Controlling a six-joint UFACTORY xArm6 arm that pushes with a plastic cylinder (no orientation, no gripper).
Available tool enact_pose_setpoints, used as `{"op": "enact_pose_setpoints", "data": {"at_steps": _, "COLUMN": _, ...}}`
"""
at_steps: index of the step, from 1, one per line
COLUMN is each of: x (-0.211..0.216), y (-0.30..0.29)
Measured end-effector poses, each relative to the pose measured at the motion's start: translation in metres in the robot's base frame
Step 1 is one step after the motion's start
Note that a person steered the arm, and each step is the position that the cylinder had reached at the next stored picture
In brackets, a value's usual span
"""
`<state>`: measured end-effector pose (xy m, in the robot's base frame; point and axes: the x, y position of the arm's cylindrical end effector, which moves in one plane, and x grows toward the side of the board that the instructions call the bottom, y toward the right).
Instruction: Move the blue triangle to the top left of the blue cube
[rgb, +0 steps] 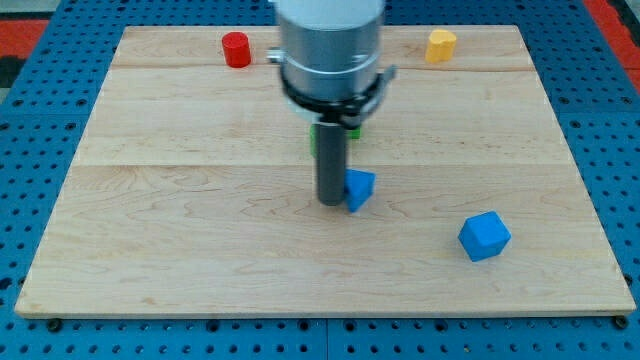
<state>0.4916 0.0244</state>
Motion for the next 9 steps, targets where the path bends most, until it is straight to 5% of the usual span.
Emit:
{"op": "enact_pose_setpoints", "data": {"at_steps": 1, "x": 0.032, "y": 0.058}}
{"op": "enact_pose_setpoints", "data": {"at_steps": 4, "x": -0.008, "y": -0.006}}
{"op": "enact_pose_setpoints", "data": {"at_steps": 6, "x": -0.028, "y": 0.021}}
{"op": "enact_pose_setpoints", "data": {"at_steps": 9, "x": 0.001, "y": 0.065}}
